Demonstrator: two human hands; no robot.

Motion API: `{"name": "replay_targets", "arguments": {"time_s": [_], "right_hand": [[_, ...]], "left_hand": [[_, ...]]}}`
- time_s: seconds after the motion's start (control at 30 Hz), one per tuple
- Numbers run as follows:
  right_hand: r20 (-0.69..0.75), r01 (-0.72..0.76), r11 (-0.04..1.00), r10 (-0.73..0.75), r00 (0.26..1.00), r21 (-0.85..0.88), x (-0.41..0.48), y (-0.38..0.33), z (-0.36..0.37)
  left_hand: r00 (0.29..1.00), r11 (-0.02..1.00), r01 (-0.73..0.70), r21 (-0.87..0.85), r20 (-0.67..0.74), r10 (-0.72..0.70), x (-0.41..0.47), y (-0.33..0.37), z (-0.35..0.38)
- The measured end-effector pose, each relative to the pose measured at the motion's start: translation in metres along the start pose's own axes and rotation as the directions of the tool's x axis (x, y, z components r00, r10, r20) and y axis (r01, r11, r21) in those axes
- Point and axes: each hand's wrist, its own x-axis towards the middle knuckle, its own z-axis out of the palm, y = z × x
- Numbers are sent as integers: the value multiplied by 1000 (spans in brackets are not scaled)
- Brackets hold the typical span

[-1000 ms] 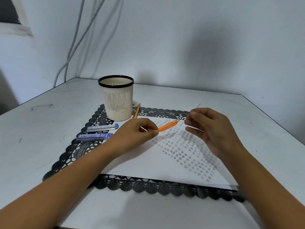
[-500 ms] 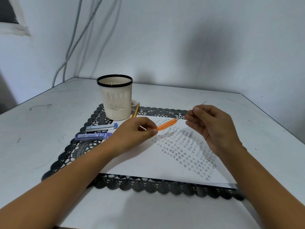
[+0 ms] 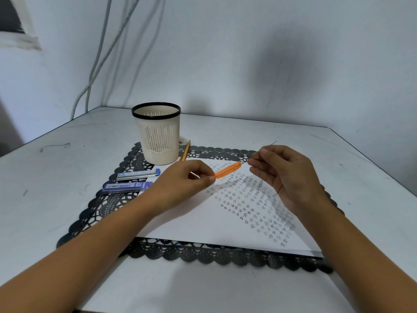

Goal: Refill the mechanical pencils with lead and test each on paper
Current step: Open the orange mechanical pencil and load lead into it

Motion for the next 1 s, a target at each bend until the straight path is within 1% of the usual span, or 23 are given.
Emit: {"name": "replay_targets", "arguments": {"time_s": [0.37,1.0], "right_hand": [[12,-11,999,11,1000,32,0,1,0],[15,-7,1000,6,1000,18,0,3,1]], "left_hand": [[1000,1000,-11,5,4,11,0,-1,0],[1000,1000,-19,5,-1,19,-1,1,0]]}}
